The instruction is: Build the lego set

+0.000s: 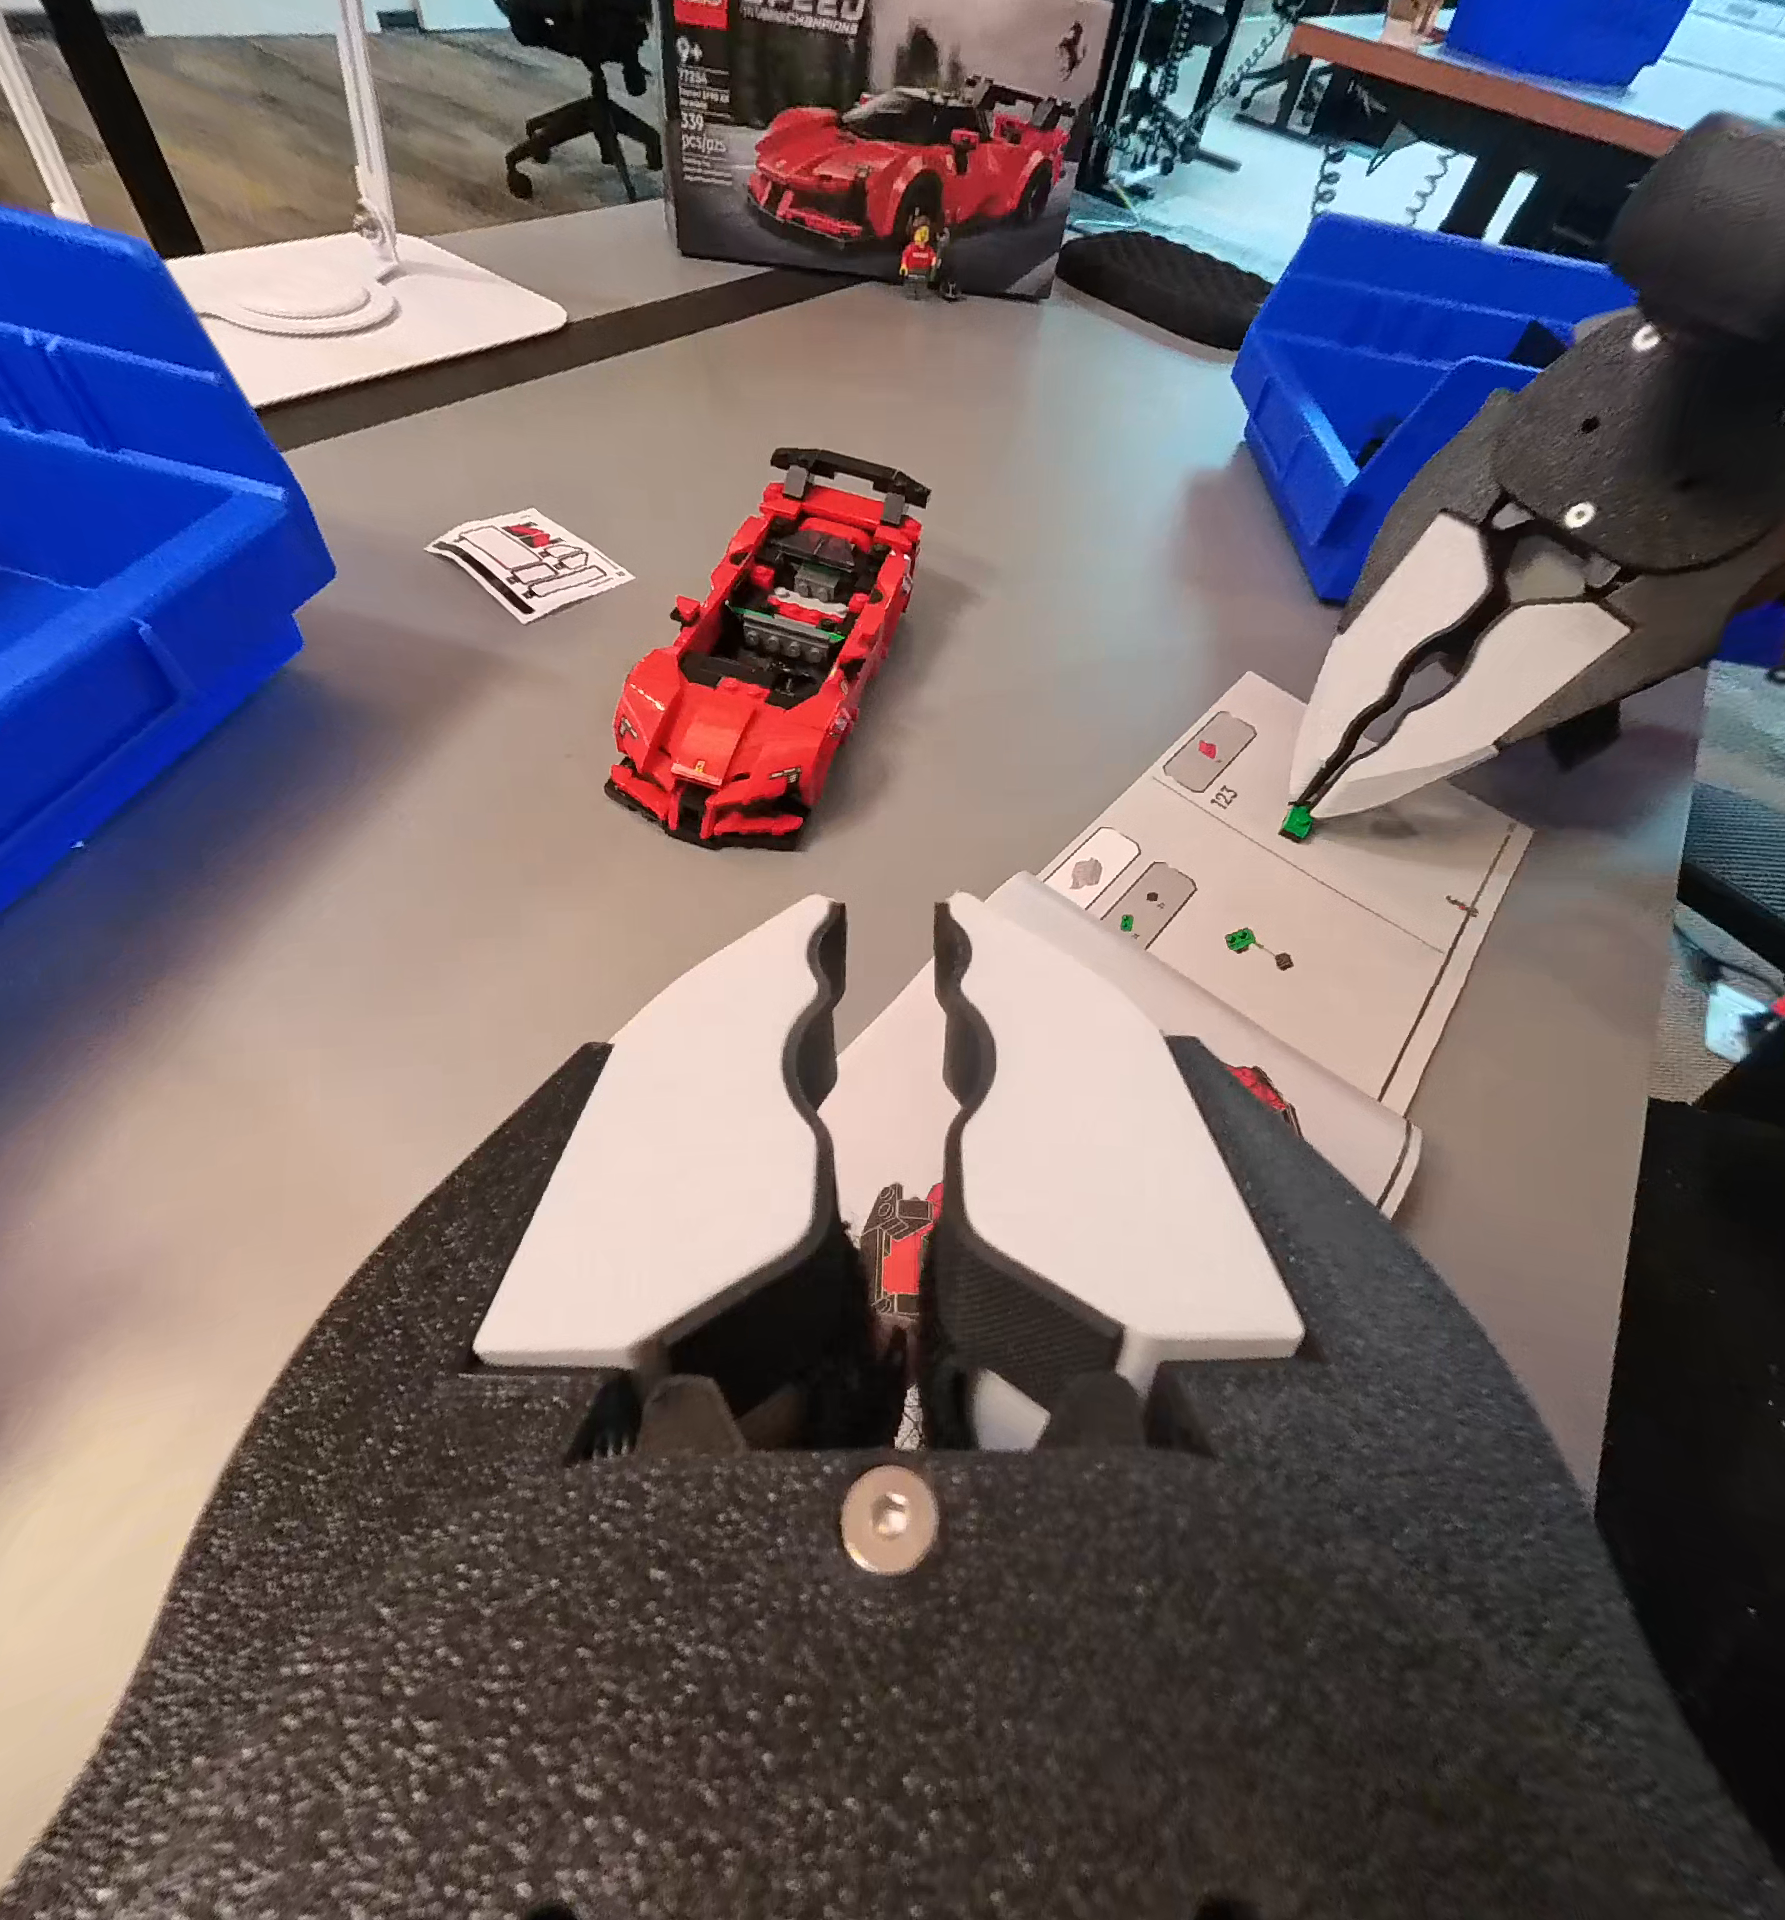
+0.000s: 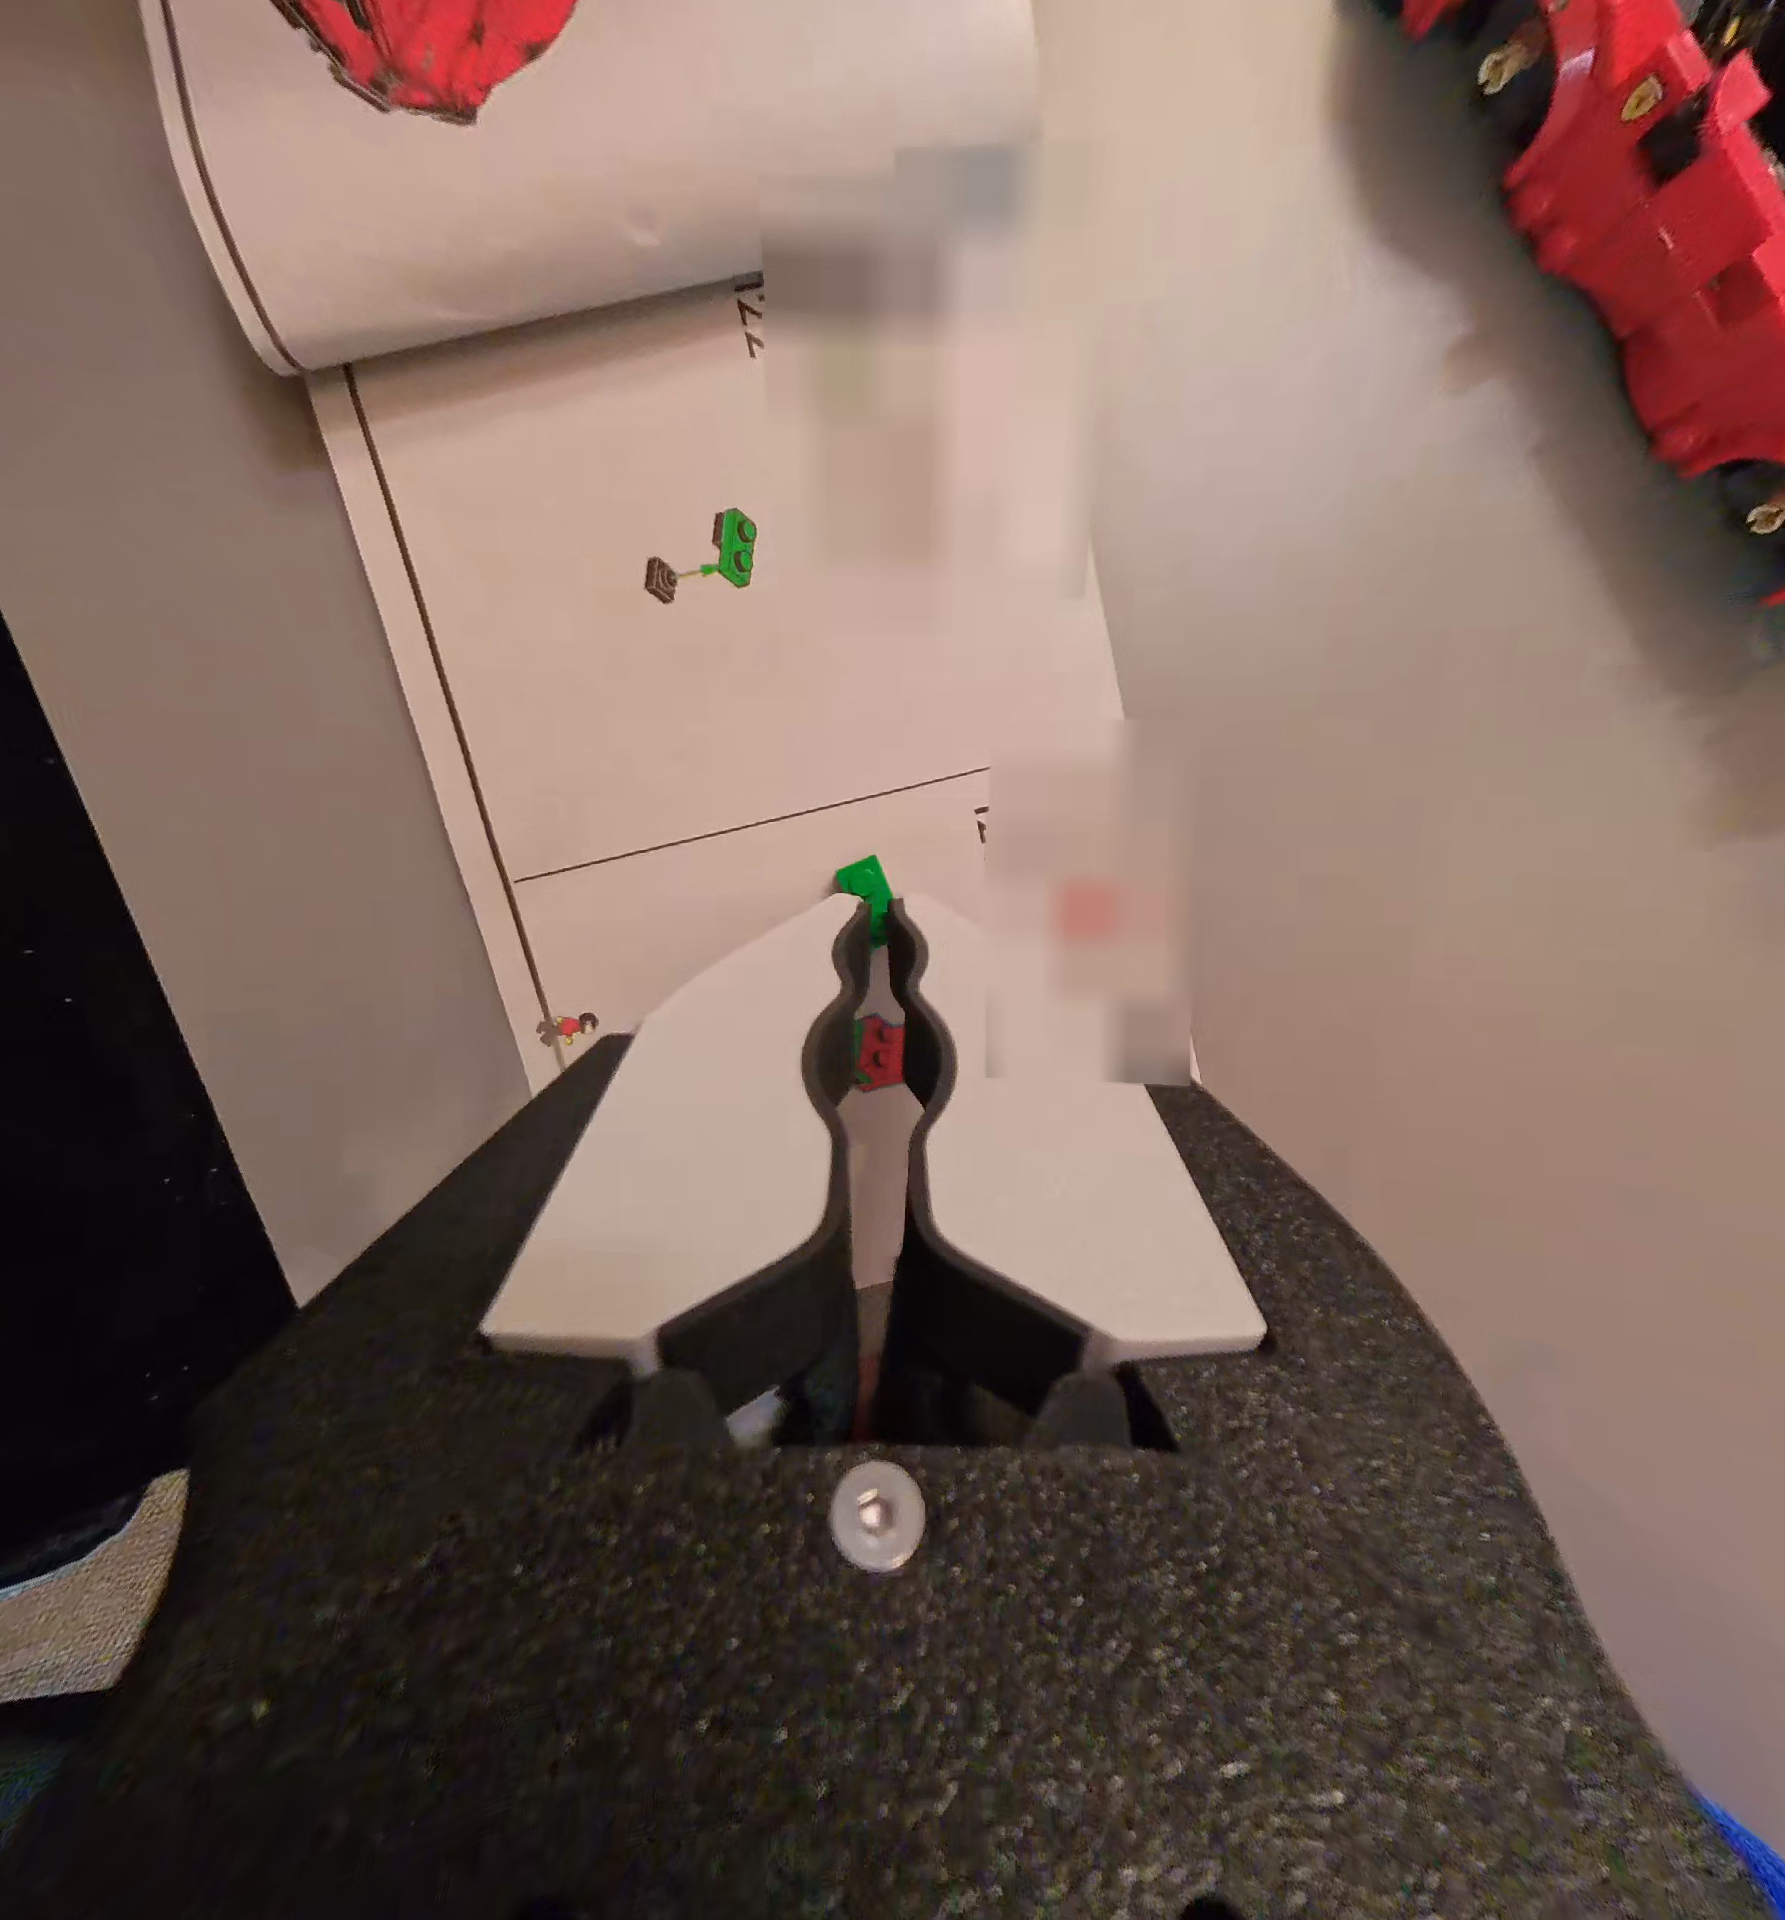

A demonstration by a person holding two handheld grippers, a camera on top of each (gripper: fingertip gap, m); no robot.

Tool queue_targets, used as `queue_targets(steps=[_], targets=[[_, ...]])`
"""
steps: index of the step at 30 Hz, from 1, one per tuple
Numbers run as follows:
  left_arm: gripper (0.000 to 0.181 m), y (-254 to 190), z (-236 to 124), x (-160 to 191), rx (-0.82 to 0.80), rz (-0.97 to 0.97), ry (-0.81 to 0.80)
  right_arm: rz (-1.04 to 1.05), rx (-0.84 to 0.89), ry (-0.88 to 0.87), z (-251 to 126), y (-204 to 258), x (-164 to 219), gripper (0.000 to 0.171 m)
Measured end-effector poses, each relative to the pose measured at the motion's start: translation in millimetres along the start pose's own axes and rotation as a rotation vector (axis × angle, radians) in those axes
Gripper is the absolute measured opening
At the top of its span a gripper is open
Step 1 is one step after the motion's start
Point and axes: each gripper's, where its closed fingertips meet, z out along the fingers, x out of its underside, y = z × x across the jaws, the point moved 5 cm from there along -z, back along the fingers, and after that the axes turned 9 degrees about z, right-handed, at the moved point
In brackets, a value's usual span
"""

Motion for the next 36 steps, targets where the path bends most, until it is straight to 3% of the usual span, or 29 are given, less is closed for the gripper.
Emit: queue_targets(steps=[10,13,17,19,26,36], targets=[[0.015,0.0,7.2,1.5,0.031,0.000,-0.027,0.005,0.046,0.169,1.6,3.0,-6.7,0.003],[0.016,-2.3,6.9,0.2,0.037,0.010,-0.033,0.007,0.033,0.125,0.8,1.5,-5.1,0.003],[0.016,-5.4,6.4,1.3,0.041,0.025,-0.028,-0.023,0.048,0.082,2.5,3.8,-4.0,0.017],[0.016,-5.3,6.6,1.9,0.038,0.026,-0.022,-0.049,0.033,0.094,5.3,6.7,-2.1,0.012],[0.016,-3.7,1.0,4.1,0.027,0.026,-0.021,-0.053,0.020,0.067,-1.4,4.5,0.3,0.021],[0.015,-9.5,9.6,3.5,0.060,0.043,-0.011,0.133,0.023,-0.082,-32.8,1.2,16.1,0.009]])
